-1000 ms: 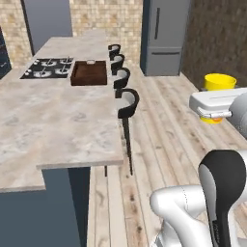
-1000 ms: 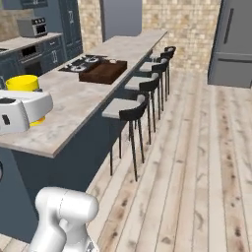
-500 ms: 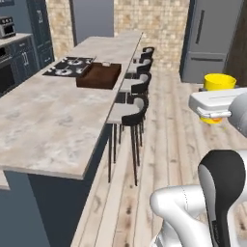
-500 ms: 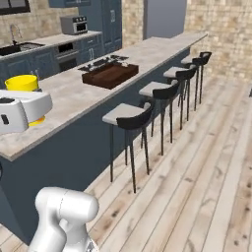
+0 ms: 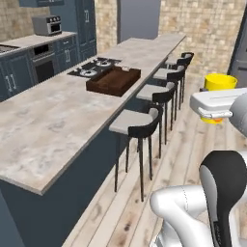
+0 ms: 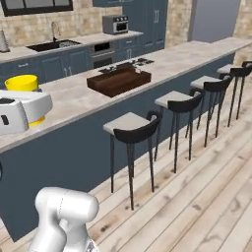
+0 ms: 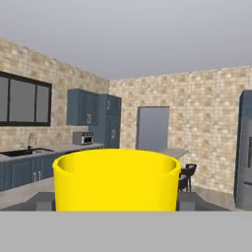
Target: There is a tray on the dining counter. Grab the cup, mug, and pitcher and place them on the tray. The pitcher may be placed next to the tray if it cannot fit the tray.
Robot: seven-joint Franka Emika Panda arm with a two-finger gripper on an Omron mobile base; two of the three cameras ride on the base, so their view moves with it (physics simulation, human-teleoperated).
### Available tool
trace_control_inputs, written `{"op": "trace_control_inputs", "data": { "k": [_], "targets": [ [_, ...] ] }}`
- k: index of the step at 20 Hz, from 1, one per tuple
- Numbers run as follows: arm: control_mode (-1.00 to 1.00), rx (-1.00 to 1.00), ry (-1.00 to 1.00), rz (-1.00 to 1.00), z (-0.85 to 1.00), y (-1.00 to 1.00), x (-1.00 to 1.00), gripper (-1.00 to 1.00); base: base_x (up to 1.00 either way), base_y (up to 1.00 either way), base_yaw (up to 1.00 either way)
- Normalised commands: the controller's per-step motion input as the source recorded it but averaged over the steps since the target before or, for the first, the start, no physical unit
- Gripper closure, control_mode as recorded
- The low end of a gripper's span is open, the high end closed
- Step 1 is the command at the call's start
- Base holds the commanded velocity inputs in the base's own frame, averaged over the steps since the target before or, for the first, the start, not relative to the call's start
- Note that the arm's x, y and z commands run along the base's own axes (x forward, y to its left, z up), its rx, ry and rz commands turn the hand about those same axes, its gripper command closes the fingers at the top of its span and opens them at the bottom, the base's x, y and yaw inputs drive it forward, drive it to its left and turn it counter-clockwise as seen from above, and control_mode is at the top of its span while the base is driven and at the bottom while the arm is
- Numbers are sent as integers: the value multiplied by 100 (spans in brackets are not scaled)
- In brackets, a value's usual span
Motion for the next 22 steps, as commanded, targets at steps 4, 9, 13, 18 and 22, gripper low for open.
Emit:
{"op": "trace_control_inputs", "data": {
  "k": [4,9,13,18,22],
  "targets": [
    [100,0,0,0,0,0,0,100,74,-76,40],
    [100,0,0,0,0,0,0,100,81,-60,25],
    [100,0,0,0,0,0,0,100,91,-25,12],
    [100,0,0,0,0,0,0,100,63,-5,3],
    [100,0,0,0,0,0,0,100,63,3,1]
  ]
}}
